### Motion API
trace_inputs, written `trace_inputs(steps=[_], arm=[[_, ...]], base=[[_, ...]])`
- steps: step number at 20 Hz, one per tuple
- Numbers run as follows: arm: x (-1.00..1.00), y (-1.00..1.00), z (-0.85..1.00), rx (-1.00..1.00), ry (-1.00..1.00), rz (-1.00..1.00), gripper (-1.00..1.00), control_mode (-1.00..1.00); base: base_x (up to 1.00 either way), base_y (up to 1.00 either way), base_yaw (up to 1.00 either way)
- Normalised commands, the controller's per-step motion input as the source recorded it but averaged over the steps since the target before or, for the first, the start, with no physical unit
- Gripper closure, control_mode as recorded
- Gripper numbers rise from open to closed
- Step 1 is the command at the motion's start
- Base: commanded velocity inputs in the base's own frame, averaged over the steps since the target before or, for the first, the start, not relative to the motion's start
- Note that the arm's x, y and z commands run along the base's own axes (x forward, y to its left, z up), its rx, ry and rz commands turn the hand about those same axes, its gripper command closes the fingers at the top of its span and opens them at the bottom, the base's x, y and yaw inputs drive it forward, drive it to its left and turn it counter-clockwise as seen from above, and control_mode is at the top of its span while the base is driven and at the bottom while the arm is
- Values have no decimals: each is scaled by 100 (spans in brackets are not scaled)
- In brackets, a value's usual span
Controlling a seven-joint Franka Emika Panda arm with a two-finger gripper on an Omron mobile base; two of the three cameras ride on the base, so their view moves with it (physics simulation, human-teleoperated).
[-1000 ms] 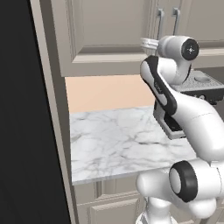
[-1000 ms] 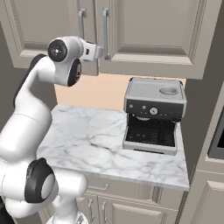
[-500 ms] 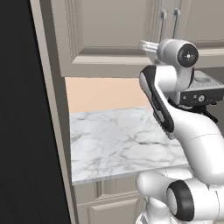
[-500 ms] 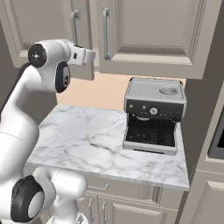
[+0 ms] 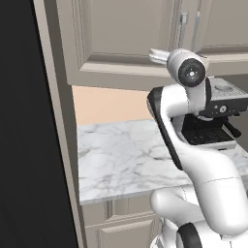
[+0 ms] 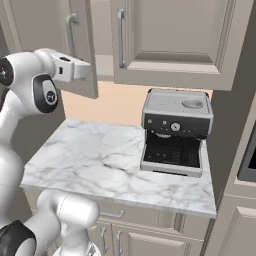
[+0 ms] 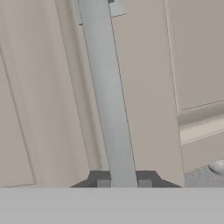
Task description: Open the cabinet directly in front. Then move the liquor and the cup to the dining counter with the candle on it.
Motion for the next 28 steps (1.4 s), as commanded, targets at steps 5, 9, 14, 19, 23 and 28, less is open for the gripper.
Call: trace_inputs(steps=[5, 9, 14, 19, 23, 28], arm=[[-73, 59, 26, -5, -2, -11, 100, -100], [-69, 78, 19, -7, 0, -8, 100, -100], [-60, 91, 21, -8, 0, -9, 100, -100], [-53, 88, 6, -9, 0, -4, 100, -100], [-11, 53, 0, -8, 1, 0, -100, -100], [-44, 1, -6, 0, 0, 0, -100, -100]], base=[[0, 0, 0], [0, 0, 0], [0, 0, 0], [0, 0, 0], [0, 0, 0], [0, 0, 0]])
